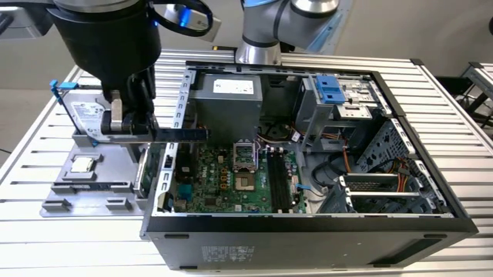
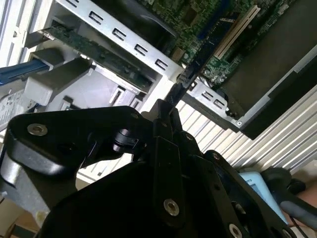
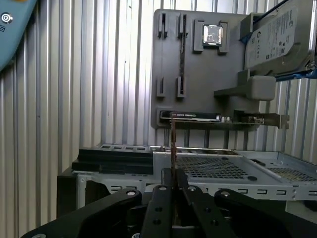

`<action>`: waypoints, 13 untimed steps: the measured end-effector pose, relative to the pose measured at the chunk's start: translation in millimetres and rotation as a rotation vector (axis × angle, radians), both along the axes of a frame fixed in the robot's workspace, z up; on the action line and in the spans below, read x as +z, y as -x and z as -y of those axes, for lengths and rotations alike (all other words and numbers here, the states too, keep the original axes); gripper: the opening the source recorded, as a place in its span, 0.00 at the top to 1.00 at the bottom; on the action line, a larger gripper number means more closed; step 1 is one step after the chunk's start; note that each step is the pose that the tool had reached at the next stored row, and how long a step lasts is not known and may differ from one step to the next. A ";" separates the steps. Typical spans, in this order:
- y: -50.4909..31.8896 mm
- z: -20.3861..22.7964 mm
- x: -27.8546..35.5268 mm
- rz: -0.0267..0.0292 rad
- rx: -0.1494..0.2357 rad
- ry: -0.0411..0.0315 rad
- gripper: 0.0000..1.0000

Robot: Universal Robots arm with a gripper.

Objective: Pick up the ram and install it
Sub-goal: 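Pick up the ram and move it above insertion slot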

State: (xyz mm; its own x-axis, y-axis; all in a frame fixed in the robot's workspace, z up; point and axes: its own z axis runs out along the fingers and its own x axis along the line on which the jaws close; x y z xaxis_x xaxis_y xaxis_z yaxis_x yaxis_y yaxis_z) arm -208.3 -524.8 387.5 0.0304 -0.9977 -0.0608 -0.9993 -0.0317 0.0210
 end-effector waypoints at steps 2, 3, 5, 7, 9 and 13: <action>-5.0 0.0 0.1 -0.0006 0.000 0.0001 1.00; -7.5 0.0 0.0 -0.0008 0.000 0.0000 1.00; -12.6 0.0 0.0 -0.0013 0.000 0.0000 1.00; -17.8 0.0 0.0 -0.0018 0.000 0.0000 1.00; -23.1 0.0 0.0 -0.0023 0.000 0.0000 1.00; -34.0 0.0 0.0 -0.0032 0.000 0.0001 1.00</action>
State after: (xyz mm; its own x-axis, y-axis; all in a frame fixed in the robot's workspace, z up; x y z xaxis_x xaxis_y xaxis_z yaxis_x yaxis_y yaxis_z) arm -174.3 -524.8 387.5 0.0302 -0.9977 -0.0608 -0.9992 -0.0317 0.0242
